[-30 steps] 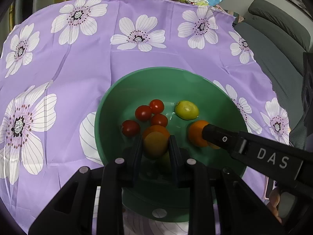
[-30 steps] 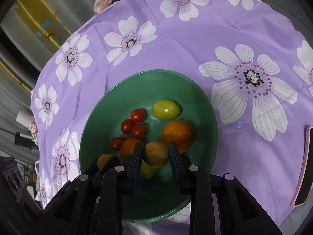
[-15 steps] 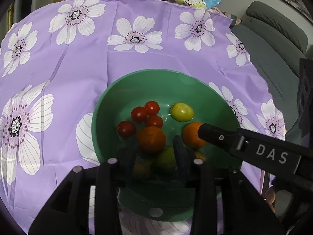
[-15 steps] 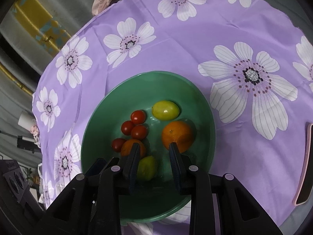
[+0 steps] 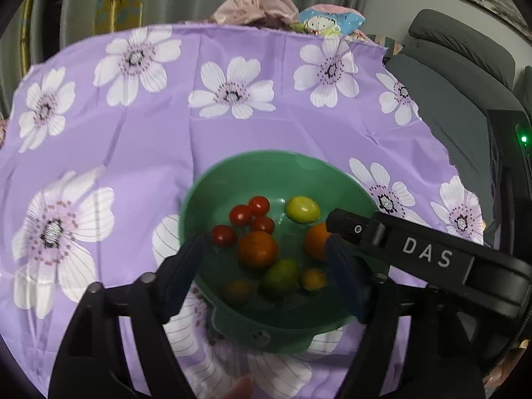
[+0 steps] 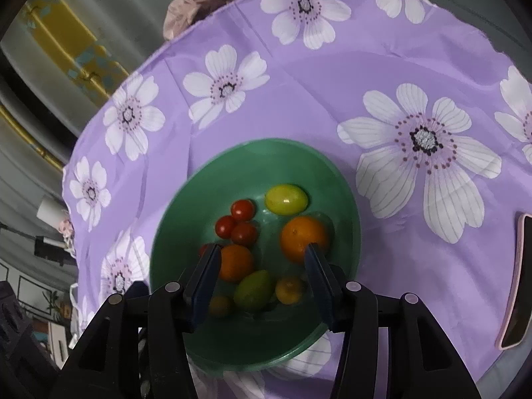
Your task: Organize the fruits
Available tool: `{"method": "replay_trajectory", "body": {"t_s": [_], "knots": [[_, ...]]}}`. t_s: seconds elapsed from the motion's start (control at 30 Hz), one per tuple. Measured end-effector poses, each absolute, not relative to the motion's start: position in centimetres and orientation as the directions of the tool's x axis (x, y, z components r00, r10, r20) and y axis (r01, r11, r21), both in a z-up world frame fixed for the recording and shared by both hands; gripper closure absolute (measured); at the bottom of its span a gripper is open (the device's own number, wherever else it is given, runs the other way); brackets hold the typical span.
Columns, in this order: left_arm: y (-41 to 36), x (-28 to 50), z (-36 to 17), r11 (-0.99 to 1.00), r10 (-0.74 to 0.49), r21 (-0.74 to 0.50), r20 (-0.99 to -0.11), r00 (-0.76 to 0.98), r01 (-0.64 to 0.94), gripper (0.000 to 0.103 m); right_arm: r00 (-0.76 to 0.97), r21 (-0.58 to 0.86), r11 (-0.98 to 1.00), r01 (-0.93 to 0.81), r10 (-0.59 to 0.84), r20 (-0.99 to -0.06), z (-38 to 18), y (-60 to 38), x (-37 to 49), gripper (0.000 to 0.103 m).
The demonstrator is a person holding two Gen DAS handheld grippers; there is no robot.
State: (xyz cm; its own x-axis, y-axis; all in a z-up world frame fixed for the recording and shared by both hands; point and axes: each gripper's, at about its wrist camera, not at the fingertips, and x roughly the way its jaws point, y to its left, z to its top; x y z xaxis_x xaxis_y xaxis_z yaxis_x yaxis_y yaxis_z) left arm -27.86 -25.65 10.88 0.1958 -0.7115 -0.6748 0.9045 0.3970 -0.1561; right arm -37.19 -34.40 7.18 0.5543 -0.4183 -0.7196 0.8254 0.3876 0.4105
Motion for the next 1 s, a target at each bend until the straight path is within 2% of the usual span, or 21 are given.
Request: {"method": "replay_trajectory", "body": {"t_s": [0.07,0.33,1.0], "knots": [[-25.3,-28.0,11.3,0.398,-0.718,-0.146,-0.664,0.209,0.906,0.026,0.563,0.417,0.391,0.821,-0.429,-0.707,7.6,-34.2,-37.4,0.033],[-23.9,-27.7,12.3,0.430,-0.714,-0.107,-0.647,0.266,0.896,0.026,0.581,0.420,0.410,0.810,-0.462,-0.670,8.9,-33.4,-38.2,0.025],[-23.5,-26.6,11.7,0.469,-0.685,-0.125,-0.677,0.271,0.874,0.026,0.565,0.385,0.430,0.817,-0.461,-0.684,8.9,-33.1,-37.5,0.024]]}}
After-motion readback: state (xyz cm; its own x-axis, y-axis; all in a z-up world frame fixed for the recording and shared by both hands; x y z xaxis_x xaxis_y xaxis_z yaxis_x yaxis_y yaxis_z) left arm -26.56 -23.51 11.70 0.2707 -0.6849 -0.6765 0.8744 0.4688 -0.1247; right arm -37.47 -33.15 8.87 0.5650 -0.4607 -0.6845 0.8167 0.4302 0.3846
